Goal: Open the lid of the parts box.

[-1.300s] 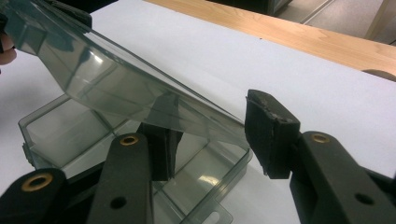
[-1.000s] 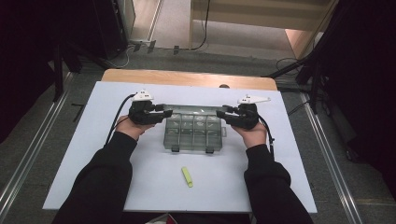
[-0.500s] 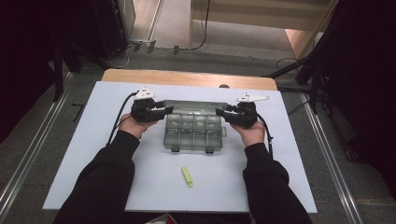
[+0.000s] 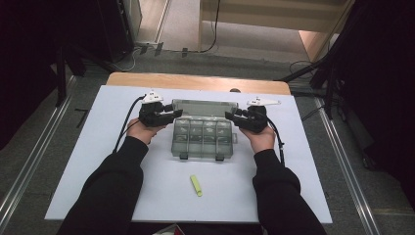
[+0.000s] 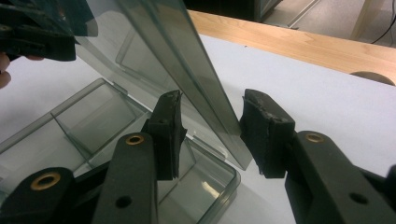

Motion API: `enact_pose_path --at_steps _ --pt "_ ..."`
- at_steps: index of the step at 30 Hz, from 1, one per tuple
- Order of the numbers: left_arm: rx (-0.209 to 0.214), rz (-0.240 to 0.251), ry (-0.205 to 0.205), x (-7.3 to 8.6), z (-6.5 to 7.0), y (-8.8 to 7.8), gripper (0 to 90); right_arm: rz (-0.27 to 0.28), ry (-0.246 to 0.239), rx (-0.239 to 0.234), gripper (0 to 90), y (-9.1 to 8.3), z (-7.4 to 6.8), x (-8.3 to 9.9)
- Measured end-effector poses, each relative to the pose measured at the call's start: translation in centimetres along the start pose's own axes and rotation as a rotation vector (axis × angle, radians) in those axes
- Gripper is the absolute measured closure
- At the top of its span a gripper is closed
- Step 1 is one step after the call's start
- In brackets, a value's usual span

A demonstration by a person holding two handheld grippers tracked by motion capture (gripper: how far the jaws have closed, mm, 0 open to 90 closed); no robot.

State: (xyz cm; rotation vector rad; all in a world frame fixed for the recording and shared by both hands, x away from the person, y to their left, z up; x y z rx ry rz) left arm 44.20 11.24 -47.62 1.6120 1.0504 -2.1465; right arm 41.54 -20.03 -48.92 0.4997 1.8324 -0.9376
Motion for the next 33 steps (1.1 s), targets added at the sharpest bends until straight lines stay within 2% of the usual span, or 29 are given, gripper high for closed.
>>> enact_pose_path --at_steps 6,10,20,33 --pt "-0.012 0.001 0.000 0.3 -0.1 0.4 56.3 0.008 -0.015 0.019 60.4 0.4 0.0 0.1" --pt "-0.010 0.004 -0.010 0.3 -0.1 0.6 57.8 0.005 0.005 0.012 60.3 0.6 0.2 0.3" --pt "-0.032 0.022 -0.003 0.3 0.0 0.9 58.8 0.005 -0.020 0.029 61.4 1.3 0.4 0.3" --pt "-0.053 0.030 0.001 0.5 -0.1 1.3 58.8 0.002 -0.019 0.047 62.5 1.9 0.6 0.3"
Point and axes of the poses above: each handheld gripper's, and its own axes: y roughly forward along the jaws, x roughly out of its underside, z roughly to its right, the point moved 3 cm from there along y, roughly forward along the jaws, and after that the axes turned 6 degrees about z, right-handed, at the moved point
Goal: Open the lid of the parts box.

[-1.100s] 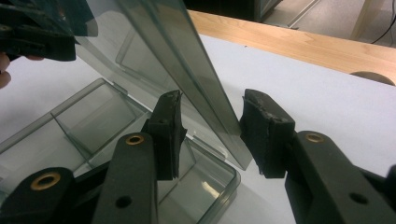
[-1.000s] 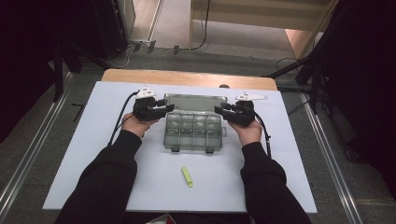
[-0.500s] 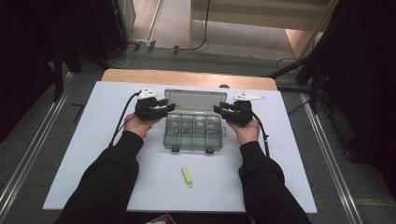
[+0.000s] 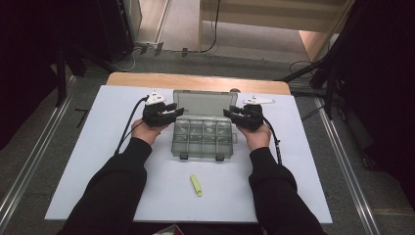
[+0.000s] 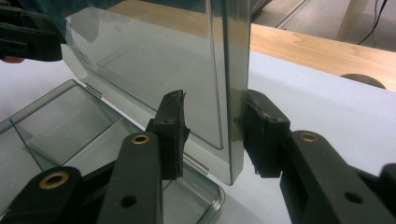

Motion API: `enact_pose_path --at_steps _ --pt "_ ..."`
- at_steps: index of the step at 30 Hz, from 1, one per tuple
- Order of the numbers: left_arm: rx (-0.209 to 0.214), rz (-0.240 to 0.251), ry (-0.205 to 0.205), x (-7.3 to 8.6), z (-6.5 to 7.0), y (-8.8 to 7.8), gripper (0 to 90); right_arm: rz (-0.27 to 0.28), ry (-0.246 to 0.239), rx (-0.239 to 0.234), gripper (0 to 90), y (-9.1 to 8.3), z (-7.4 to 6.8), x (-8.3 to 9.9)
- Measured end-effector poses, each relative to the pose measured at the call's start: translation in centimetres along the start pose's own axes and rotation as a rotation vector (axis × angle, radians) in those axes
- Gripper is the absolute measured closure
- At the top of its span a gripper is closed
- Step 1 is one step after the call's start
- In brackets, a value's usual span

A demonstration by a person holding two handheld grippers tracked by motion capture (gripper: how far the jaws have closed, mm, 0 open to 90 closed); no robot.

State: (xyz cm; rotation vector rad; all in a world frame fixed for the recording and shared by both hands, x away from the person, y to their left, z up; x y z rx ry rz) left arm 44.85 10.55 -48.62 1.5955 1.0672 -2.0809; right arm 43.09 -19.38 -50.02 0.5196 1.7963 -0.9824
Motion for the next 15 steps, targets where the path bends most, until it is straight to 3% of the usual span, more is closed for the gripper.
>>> enact_pose_path --at_steps 15 --pt "-0.032 0.010 -0.021 0.6 -0.4 1.1 58.6 0.018 -0.006 0.032 64.3 0.9 0.5 0.3"
Point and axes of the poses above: each handheld gripper's, and its own axes: y roughly forward along the jaws, x roughly out of its underside, z roughly to its right, the point moved 3 cm from there along y, roughly forward along the jaws, and after that the axes turned 6 degrees about z, right-handed, at the moved point
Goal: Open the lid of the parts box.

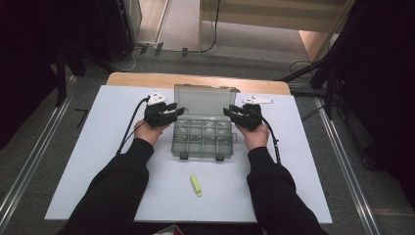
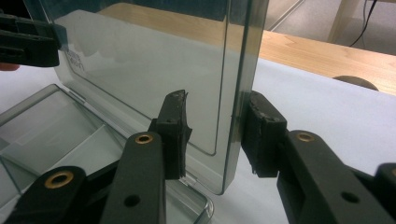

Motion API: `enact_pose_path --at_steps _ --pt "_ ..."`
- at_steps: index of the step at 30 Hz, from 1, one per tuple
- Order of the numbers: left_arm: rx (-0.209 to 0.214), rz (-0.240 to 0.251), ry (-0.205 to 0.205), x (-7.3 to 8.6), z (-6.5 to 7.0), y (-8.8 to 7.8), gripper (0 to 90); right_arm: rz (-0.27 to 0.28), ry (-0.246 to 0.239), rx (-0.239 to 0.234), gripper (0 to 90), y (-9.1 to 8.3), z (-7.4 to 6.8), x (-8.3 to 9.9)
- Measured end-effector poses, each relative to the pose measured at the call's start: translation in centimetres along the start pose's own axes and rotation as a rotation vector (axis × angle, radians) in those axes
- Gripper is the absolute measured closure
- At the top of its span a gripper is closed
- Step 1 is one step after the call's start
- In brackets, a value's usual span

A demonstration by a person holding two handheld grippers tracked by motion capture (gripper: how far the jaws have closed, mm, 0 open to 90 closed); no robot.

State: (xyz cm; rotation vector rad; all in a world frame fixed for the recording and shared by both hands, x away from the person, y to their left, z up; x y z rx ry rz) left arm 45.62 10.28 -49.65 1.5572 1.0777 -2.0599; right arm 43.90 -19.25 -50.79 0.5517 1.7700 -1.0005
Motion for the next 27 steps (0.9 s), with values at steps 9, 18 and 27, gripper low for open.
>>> enact_pose_path --at_steps 9,18,27 --pt "-0.011 0.009 -0.034 0.3 -0.2 0.6 58.5 0.001 0.018 -0.006 62.8 0.6 0.3 0.4" --pt "-0.018 0.007 -0.057 0.8 -0.5 1.1 58.2 -0.016 0.014 0.003 61.6 1.1 0.6 0.8" --pt "-0.005 0.011 -0.080 1.0 -0.6 1.4 53.8 -0.019 0.034 0.002 58.4 1.4 0.6 1.0"
Point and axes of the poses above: each handheld gripper's, and its own axes: y roughly forward along the jaws, x roughly out of its underside, z roughly to its right, the point moved 3 cm from there along y, roughly forward along the jaws, and after that the axes turned 6 degrees about z, right-handed, at the moved point
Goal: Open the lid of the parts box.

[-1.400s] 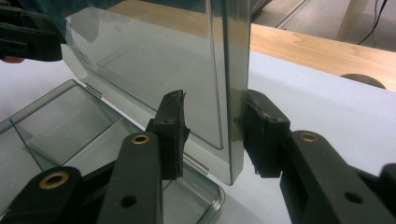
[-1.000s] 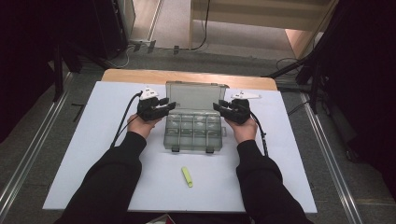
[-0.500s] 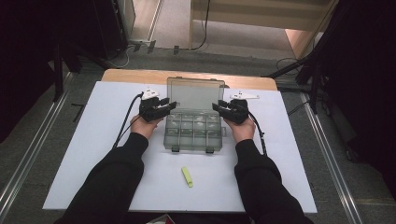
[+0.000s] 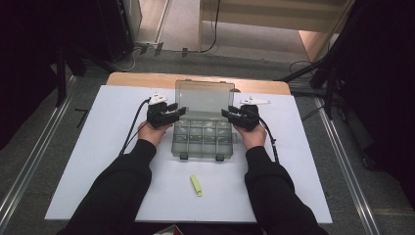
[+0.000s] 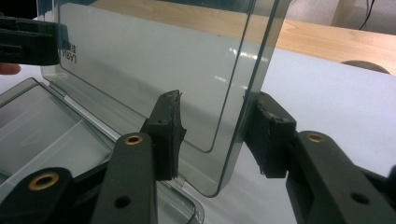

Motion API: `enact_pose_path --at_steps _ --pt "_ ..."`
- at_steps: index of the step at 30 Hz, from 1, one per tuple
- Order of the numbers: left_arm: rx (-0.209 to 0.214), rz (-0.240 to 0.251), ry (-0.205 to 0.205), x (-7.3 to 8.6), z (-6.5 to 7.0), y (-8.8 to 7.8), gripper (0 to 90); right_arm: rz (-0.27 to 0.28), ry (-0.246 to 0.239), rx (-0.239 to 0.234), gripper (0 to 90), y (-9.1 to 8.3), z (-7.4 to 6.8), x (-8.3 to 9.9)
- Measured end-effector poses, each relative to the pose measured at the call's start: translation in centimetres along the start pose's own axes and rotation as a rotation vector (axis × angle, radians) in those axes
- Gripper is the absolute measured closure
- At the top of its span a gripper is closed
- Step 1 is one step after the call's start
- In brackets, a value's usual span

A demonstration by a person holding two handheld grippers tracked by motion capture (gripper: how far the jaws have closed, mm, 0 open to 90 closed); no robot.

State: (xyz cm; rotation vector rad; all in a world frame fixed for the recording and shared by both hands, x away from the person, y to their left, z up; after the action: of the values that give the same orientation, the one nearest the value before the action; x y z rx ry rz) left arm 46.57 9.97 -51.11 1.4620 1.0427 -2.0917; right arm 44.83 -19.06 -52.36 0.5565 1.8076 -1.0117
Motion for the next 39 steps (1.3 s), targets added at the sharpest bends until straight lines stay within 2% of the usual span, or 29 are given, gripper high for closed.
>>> enact_pose_path --at_steps 20,27,36,39 --pt "-0.010 -0.039 0.001 0.7 -0.2 0.5 52.1 -0.034 0.032 -0.014 53.9 0.5 0.2 0.6" --pt "-0.008 -0.057 -0.022 1.0 -0.3 0.7 50.3 -0.059 0.038 -0.014 52.0 0.7 0.2 0.9" --pt "0.008 -0.072 -0.054 1.3 -0.6 0.8 49.8 -0.071 0.072 -0.023 50.6 0.8 0.4 1.1" --pt "0.008 -0.074 -0.063 1.3 -0.7 0.8 47.1 -0.076 0.087 -0.020 48.8 0.8 0.5 1.2"
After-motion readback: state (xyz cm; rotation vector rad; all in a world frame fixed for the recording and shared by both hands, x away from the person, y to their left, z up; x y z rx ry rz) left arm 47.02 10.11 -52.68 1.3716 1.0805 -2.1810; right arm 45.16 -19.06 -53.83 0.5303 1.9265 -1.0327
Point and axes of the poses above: each handheld gripper's, and its own axes: y roughly forward along the jaws, x roughly out of its underside, z roughly to its right, the point moved 3 cm from there along y, roughly forward along the jaws, and after that the axes turned 6 degrees about z, right-handed, at the moved point
